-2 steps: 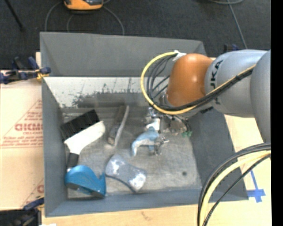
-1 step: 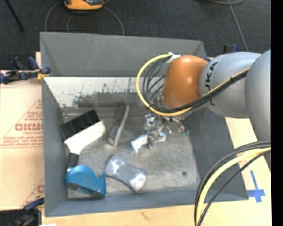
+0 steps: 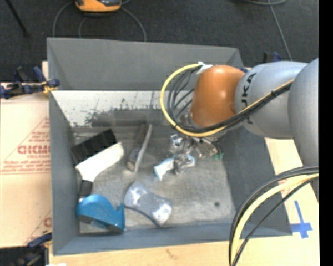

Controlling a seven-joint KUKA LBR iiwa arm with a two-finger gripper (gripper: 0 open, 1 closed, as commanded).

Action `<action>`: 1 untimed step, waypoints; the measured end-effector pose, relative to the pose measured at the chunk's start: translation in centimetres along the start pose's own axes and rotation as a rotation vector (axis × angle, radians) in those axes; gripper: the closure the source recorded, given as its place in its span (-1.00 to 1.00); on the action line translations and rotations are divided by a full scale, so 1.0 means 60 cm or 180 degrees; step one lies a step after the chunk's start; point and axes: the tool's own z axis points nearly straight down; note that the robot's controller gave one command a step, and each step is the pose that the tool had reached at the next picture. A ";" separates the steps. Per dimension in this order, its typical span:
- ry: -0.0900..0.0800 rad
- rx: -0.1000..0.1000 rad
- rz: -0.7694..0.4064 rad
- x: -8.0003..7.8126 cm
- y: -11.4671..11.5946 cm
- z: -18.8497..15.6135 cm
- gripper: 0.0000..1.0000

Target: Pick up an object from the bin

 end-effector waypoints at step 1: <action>0.0002 -0.0001 0.0001 0.000 0.000 0.000 1.00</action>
Offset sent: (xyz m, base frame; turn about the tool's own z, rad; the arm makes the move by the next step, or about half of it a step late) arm -0.0003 0.0000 0.0466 0.0000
